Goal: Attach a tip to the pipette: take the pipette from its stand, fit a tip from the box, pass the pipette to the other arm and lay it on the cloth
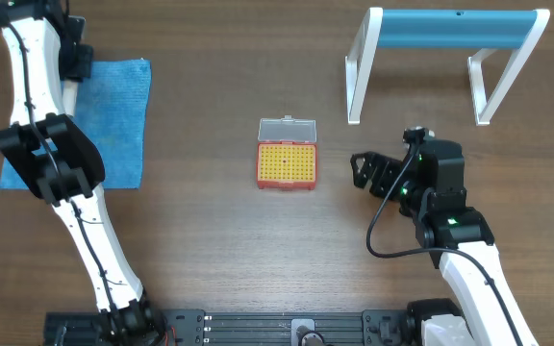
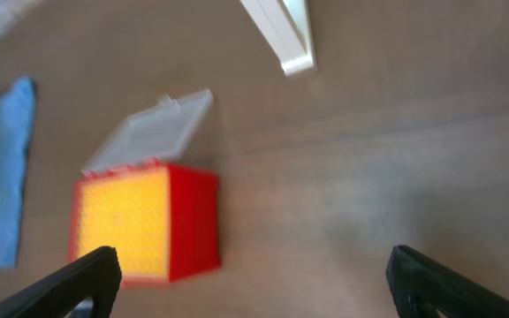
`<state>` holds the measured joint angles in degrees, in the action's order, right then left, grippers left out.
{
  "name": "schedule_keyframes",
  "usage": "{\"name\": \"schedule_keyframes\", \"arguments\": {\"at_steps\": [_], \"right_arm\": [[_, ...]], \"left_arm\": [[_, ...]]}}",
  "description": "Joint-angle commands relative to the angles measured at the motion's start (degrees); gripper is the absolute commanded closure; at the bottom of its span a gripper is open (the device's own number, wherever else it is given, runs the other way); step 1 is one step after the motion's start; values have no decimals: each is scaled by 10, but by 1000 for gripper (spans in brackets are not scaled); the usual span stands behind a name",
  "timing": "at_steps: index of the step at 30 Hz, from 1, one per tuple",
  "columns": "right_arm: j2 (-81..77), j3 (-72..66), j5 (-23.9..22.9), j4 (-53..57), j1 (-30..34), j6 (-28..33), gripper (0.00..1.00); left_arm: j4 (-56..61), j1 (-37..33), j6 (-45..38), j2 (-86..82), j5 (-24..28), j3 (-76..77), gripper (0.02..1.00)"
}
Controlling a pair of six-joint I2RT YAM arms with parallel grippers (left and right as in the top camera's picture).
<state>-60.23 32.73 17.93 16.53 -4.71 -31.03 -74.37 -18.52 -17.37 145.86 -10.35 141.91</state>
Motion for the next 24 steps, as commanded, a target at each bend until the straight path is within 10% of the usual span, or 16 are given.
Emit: {"name": "schedule_keyframes", "arguments": {"at_steps": [1,16,24], "right_arm": [[8,5,-42,-60,-5,-15,27],[12,5,-42,-66,-5,-15,27],[12,5,-35,-66,-5,-16,27]], "left_arm": [[-5,-7,-9,51,7,8,991],[-4,-7,10,56,7,8,991],[-4,-7,10,56,7,8,560]]}}
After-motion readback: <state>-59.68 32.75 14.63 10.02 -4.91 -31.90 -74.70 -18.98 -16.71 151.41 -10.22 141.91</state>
